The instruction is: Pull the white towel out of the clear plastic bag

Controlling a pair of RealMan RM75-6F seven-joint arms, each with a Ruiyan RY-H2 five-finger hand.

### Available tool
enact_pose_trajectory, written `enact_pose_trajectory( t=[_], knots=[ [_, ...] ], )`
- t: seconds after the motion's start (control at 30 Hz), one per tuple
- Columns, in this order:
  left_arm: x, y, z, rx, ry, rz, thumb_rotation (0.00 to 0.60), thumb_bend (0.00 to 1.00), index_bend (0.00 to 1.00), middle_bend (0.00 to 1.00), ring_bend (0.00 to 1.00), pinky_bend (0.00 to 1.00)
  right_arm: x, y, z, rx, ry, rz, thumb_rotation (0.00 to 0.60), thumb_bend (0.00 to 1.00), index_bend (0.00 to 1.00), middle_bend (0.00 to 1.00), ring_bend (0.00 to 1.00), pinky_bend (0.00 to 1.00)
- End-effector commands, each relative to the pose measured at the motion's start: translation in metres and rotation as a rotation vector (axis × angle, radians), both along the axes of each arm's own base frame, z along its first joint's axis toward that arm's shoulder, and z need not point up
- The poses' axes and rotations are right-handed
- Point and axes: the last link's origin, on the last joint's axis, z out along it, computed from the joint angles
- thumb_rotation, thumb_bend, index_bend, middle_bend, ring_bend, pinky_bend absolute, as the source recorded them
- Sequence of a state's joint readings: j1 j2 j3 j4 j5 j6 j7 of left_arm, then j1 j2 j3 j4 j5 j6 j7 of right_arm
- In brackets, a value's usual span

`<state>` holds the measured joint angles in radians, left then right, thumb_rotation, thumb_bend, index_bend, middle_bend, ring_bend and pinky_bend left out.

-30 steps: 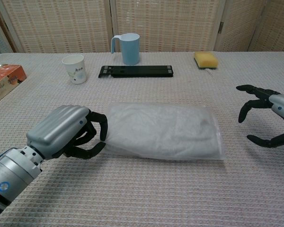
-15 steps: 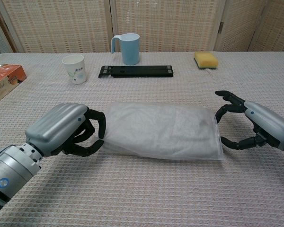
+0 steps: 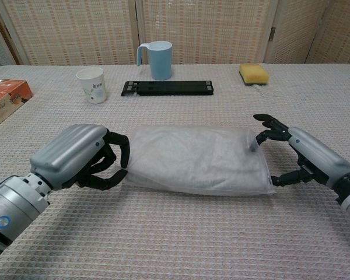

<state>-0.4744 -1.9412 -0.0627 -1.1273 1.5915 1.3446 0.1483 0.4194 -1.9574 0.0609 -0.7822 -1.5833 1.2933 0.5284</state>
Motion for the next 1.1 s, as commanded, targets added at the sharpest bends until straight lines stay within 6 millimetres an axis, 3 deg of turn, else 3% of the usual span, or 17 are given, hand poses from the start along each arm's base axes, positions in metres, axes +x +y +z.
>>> enact_pose_trajectory(
  t=[0.03,0.13,0.23,0.47,0.77,1.1],
  knots=[
    [0.000,0.001,0.001,0.002,0.000,0.001,0.600,0.57,0.80,1.00,1.00,1.00,0.002,0.000,-0.003,-0.001,-0.020,-0.001,0.600,0.29,0.38,0.02,0.00,0.00],
    [0.001,0.001,0.002,0.003,-0.004,0.000,0.600,0.57,0.80,1.00,1.00,1.00,0.004,0.000,-0.009,0.016,-0.034,-0.009,0.600,0.29,0.39,0.02,0.00,0.00],
    [0.002,0.001,0.002,0.001,-0.004,0.001,0.600,0.57,0.80,1.00,1.00,1.00,0.008,0.000,-0.014,0.028,-0.050,-0.018,0.600,0.32,0.48,0.03,0.00,0.00],
    [0.002,0.002,0.005,0.009,-0.007,0.002,0.600,0.57,0.80,1.00,1.00,1.00,0.013,-0.002,-0.016,-0.001,-0.062,-0.015,0.600,0.61,0.71,0.10,0.00,0.00],
    [0.001,0.007,0.009,0.028,-0.002,0.012,0.600,0.57,0.80,1.00,1.00,1.00,0.005,-0.001,-0.003,-0.043,-0.017,-0.006,0.600,0.69,0.73,0.11,0.00,0.00],
    [-0.013,0.017,0.017,0.064,0.039,0.026,0.600,0.57,0.80,1.00,1.00,1.00,-0.014,-0.002,0.034,-0.109,0.071,-0.003,0.600,0.69,0.72,0.11,0.00,0.00]
  ],
)
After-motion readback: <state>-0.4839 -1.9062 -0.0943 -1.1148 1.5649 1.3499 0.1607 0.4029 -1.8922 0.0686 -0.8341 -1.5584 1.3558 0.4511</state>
